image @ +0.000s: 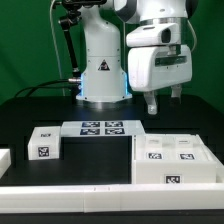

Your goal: Assemble cabinet

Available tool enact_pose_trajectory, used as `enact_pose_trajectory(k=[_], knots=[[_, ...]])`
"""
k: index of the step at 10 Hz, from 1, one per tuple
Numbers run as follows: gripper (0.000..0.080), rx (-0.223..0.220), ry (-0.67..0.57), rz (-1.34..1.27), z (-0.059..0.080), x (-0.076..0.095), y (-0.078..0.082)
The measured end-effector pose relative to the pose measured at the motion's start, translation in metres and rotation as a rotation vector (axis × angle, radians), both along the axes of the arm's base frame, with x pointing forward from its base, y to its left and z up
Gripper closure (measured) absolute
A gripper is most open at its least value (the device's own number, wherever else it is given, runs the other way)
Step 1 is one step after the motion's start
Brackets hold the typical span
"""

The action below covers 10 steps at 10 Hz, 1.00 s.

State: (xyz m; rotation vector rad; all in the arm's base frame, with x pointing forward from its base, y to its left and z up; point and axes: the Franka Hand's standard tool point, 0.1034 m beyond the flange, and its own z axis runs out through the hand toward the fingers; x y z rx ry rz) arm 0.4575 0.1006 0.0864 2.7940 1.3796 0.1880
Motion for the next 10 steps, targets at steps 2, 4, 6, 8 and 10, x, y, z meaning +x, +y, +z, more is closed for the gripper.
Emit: enact_pose_trajectory(k=[2, 4, 6, 8, 10], knots=[[0.0003, 0.0, 0.001, 0.0, -0.0005, -0.0003, 0.0], [0.0003, 0.003, 0.003, -0.019, -0.0008, -0.0005, 0.0], [0.0003, 0.005, 0.004, -0.034, -0.001, -0.0006, 0.0001], [0.0003, 0.031, 0.017, -0.209, -0.002, -0.003, -0.0022], [0.0003, 0.061, 0.034, -0.462, -0.0031, -0.0067, -0.0036]])
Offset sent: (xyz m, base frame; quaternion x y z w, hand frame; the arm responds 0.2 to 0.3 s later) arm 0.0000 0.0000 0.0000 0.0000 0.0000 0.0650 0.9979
